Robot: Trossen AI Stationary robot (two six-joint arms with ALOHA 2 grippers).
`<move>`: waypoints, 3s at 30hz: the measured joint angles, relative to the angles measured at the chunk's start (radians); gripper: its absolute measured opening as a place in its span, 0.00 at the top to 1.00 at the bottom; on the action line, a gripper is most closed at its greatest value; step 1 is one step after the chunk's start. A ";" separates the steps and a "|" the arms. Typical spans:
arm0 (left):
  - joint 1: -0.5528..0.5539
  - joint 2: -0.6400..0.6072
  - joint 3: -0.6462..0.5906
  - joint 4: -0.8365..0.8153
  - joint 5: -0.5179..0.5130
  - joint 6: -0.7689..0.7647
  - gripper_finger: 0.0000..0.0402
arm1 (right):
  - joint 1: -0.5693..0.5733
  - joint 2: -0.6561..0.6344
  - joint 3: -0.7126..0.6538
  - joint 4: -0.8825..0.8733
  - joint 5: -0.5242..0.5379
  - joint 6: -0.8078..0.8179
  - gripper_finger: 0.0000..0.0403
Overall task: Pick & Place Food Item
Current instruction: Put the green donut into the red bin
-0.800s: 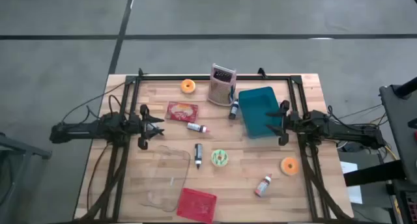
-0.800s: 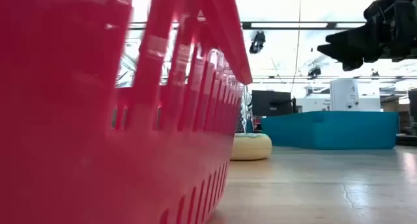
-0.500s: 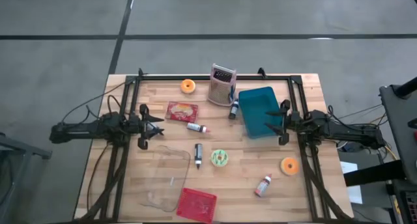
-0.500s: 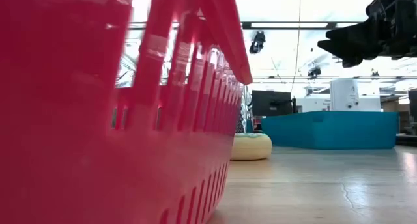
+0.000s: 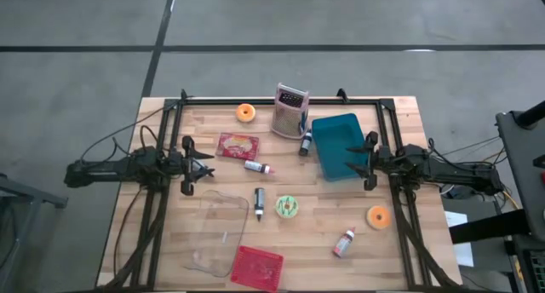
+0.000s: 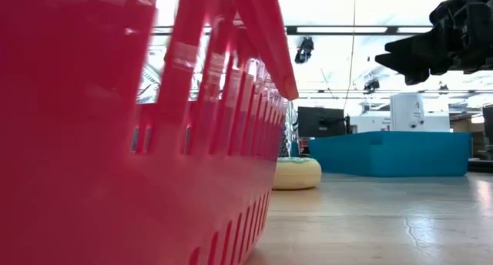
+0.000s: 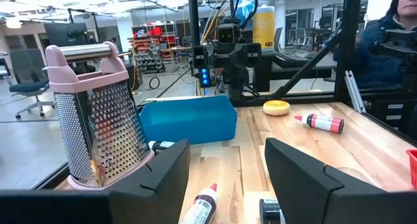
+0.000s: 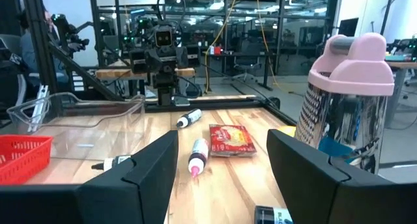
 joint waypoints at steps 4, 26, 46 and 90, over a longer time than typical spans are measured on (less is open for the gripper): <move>0.000 0.000 -0.001 0.000 0.000 -0.006 0.49 | 0.000 0.000 0.000 0.000 -0.001 0.001 0.43; 0.000 0.003 -0.002 -0.001 -0.014 -0.016 0.50 | 0.122 0.469 0.000 0.386 0.020 0.022 0.43; 0.000 0.007 -0.002 -0.024 -0.015 -0.019 0.50 | 0.290 1.318 0.546 0.321 0.058 -0.118 0.43; 0.000 0.010 -0.003 -0.023 -0.011 -0.076 0.50 | 0.314 1.720 0.933 -0.193 0.003 0.152 0.43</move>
